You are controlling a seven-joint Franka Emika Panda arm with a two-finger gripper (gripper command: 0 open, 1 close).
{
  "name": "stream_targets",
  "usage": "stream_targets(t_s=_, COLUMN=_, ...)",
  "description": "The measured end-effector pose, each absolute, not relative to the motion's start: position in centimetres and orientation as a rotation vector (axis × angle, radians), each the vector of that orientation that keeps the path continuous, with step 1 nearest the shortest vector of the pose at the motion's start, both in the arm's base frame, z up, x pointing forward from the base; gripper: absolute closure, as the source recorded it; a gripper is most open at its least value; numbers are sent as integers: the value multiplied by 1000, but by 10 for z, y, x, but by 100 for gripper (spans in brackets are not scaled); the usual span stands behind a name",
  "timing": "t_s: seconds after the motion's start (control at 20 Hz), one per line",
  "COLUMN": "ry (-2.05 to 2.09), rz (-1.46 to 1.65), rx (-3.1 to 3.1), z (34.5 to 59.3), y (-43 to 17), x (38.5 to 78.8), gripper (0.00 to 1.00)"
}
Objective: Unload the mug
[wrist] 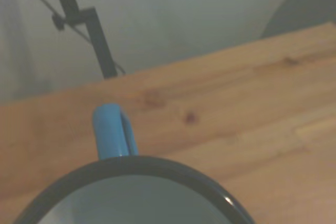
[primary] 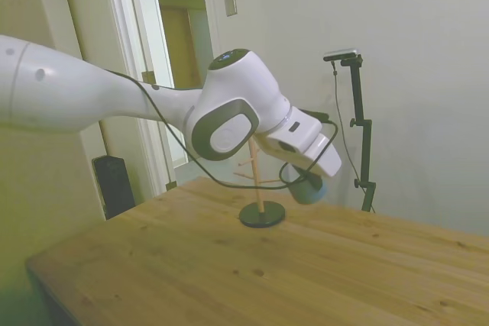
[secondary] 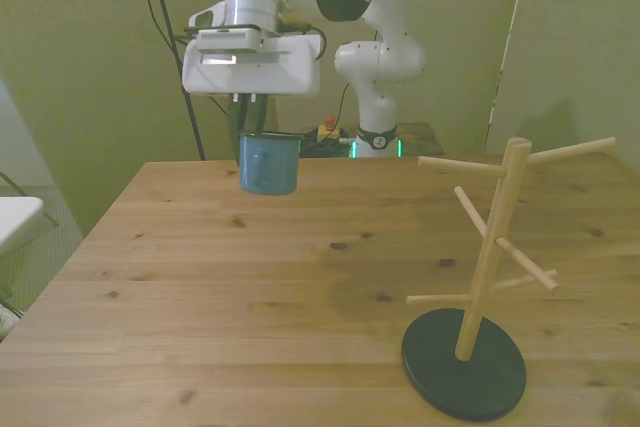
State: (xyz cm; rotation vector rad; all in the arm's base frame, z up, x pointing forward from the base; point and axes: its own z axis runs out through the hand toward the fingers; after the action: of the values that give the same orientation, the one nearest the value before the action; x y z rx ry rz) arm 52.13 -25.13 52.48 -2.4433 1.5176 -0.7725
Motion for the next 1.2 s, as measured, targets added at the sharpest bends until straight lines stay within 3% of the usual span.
stream_targets(t_s=0.5, ry=1267, rz=-524, rx=-2676, z=445, y=-125, x=499, gripper=100)
stream_targets(t_s=0.95, ry=1242, rz=-420, rx=-2737, z=394, y=-99, x=507, gripper=100)
stream_targets(t_s=1.2, ry=1271, rz=-380, rx=-2709, z=381, y=-99, x=511, gripper=100)
